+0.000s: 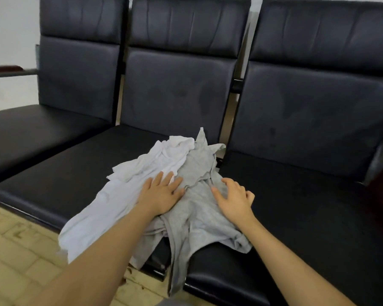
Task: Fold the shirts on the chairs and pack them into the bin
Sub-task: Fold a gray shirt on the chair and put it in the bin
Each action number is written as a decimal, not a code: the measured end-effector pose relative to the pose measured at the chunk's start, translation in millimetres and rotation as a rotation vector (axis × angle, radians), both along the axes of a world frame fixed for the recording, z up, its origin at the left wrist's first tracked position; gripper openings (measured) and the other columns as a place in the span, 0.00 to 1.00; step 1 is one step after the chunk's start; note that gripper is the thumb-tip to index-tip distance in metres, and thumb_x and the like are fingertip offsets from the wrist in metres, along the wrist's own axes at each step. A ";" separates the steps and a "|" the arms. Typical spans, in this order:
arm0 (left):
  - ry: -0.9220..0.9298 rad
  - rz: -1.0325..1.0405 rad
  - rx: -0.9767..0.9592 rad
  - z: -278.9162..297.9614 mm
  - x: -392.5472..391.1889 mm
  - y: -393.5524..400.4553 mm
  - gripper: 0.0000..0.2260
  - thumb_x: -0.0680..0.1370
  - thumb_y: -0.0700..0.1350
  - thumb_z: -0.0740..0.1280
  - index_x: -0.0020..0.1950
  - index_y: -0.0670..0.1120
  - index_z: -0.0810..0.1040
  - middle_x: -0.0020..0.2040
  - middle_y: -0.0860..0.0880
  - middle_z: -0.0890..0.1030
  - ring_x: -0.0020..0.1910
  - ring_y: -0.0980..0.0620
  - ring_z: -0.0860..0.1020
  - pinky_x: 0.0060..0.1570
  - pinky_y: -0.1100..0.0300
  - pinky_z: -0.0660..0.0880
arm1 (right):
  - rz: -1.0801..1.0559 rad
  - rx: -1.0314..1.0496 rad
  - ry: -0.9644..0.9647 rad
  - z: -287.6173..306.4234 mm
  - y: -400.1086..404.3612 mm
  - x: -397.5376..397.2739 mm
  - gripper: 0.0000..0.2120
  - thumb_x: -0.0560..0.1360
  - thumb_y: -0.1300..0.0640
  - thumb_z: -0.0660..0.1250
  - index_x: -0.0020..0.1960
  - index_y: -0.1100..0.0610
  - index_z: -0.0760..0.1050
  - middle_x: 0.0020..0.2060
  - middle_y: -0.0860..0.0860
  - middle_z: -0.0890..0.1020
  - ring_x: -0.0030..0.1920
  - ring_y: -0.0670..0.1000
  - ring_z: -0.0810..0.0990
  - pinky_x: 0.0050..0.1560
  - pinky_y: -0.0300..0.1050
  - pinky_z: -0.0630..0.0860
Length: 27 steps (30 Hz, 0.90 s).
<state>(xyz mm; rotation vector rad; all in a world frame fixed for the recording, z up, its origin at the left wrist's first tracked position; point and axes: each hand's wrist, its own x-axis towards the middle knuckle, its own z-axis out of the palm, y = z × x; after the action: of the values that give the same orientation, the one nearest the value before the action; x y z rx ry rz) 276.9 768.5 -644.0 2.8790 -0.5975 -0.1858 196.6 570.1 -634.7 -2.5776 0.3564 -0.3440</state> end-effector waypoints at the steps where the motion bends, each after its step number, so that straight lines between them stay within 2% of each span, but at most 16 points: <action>1: -0.004 0.014 0.003 -0.5 4.8 1.8 0.24 0.81 0.62 0.44 0.77 0.61 0.47 0.78 0.55 0.43 0.77 0.51 0.41 0.73 0.49 0.40 | -0.006 0.003 -0.004 -1.5 1.8 6.6 0.24 0.78 0.40 0.57 0.70 0.50 0.65 0.64 0.48 0.73 0.65 0.49 0.68 0.64 0.47 0.53; 8: -0.063 0.082 0.008 -8.0 44.1 23.5 0.24 0.82 0.59 0.43 0.77 0.57 0.44 0.78 0.55 0.44 0.77 0.51 0.43 0.73 0.49 0.43 | 0.075 -0.064 -0.049 -6.0 26.0 55.5 0.23 0.76 0.37 0.59 0.65 0.50 0.68 0.59 0.48 0.75 0.62 0.50 0.70 0.56 0.44 0.52; 13: -0.133 0.063 -0.085 -13.3 61.2 38.0 0.23 0.82 0.58 0.46 0.77 0.61 0.45 0.78 0.56 0.49 0.77 0.52 0.46 0.73 0.50 0.44 | 0.034 -0.148 0.015 -9.7 47.6 77.2 0.27 0.75 0.37 0.62 0.66 0.54 0.65 0.61 0.52 0.73 0.62 0.54 0.69 0.62 0.49 0.55; 15: -0.162 0.065 -0.112 -15.5 62.8 39.6 0.23 0.82 0.58 0.46 0.77 0.61 0.46 0.78 0.56 0.51 0.77 0.52 0.47 0.73 0.51 0.45 | 0.000 -0.163 -0.036 -12.5 51.7 80.3 0.23 0.76 0.41 0.63 0.64 0.53 0.65 0.60 0.51 0.74 0.60 0.54 0.71 0.57 0.47 0.56; 18: -0.203 0.079 -0.144 -17.2 64.1 40.3 0.22 0.83 0.56 0.46 0.77 0.60 0.46 0.77 0.56 0.54 0.77 0.52 0.50 0.73 0.51 0.47 | 0.086 -0.109 -0.140 -13.2 52.4 81.4 0.14 0.78 0.50 0.63 0.61 0.53 0.68 0.52 0.48 0.78 0.53 0.50 0.74 0.48 0.43 0.53; 20: -0.200 0.085 -0.190 -17.4 63.8 40.8 0.23 0.83 0.56 0.47 0.77 0.60 0.45 0.77 0.55 0.56 0.76 0.51 0.51 0.73 0.51 0.49 | 0.173 -0.038 -0.193 -12.0 51.4 77.9 0.11 0.79 0.53 0.64 0.61 0.53 0.70 0.46 0.44 0.76 0.47 0.46 0.71 0.48 0.41 0.55; 23: -0.205 0.078 -0.201 -14.7 60.4 40.8 0.23 0.82 0.57 0.47 0.77 0.60 0.45 0.76 0.55 0.58 0.76 0.50 0.53 0.72 0.51 0.49 | 0.207 0.159 -0.310 -0.3 43.9 74.7 0.08 0.79 0.55 0.64 0.58 0.50 0.73 0.43 0.39 0.74 0.48 0.47 0.69 0.55 0.42 0.61; 27: -0.160 0.075 -0.187 -10.2 58.8 42.5 0.23 0.82 0.58 0.46 0.77 0.60 0.46 0.77 0.55 0.56 0.76 0.50 0.52 0.73 0.51 0.48 | 0.282 0.095 -0.492 28.3 37.8 81.5 0.05 0.78 0.58 0.65 0.49 0.51 0.79 0.44 0.42 0.77 0.47 0.43 0.73 0.55 0.40 0.61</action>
<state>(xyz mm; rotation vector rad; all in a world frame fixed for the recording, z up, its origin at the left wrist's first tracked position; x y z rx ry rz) 335.7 811.0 -654.2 2.7448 -0.5035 0.1073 278.1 607.9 -606.4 -2.3074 -0.1627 -0.8080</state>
